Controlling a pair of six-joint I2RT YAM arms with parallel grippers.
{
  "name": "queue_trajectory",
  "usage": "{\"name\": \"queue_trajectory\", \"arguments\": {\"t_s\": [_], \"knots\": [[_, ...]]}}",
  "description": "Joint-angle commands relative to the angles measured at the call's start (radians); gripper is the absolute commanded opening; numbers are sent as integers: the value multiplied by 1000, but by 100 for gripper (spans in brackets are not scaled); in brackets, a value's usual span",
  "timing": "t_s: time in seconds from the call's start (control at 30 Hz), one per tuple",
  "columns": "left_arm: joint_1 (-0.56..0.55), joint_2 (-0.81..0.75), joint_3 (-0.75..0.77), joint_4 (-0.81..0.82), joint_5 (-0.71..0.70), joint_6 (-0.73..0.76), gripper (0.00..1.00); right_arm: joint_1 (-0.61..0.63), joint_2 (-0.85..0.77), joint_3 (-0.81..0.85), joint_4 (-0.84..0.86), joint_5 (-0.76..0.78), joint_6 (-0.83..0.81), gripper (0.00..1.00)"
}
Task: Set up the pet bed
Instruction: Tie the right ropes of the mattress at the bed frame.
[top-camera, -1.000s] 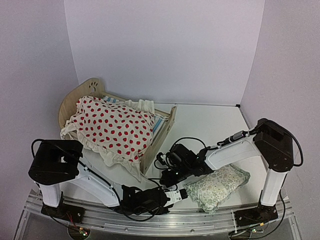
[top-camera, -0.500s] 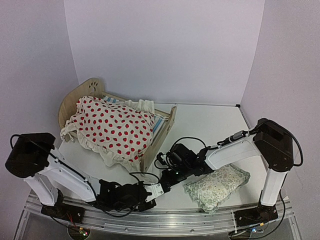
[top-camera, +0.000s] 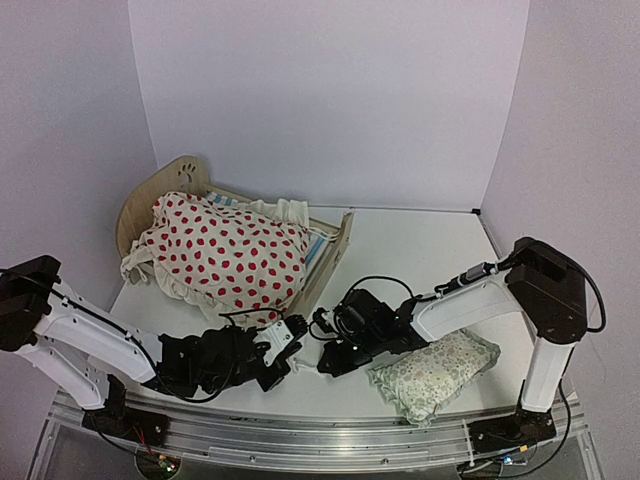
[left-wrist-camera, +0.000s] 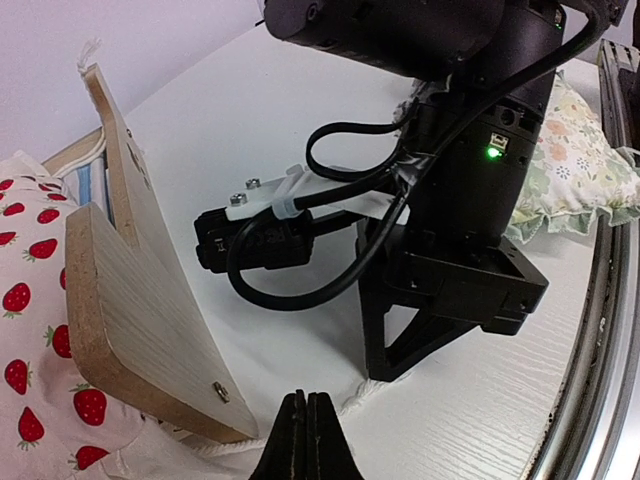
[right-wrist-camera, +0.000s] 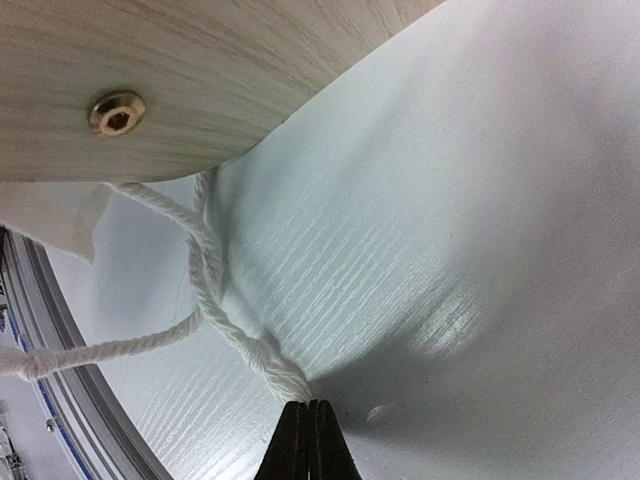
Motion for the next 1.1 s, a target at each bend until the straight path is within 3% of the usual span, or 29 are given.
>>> {"name": "queue_trajectory", "arguments": {"t_s": [0.0,0.2,0.4,0.77,1.07], "knots": [[7,-49,-9,-5,-31,-19,0,-2,3,15,11,-3,5,9],[7,-94,-62,-9,-53,-78,0,-3,10,57,30,-9,-1,23],[6,-126,-138,41,-84,-136,0,-1,62,90,127,-49,25,24],[21,-162,-197,106,-78,-153,0,21,153,81,354,-36,4,34],[22,-191,-212,105,-91,-170,0,86,162,-48,635,105,-27,39]]}}
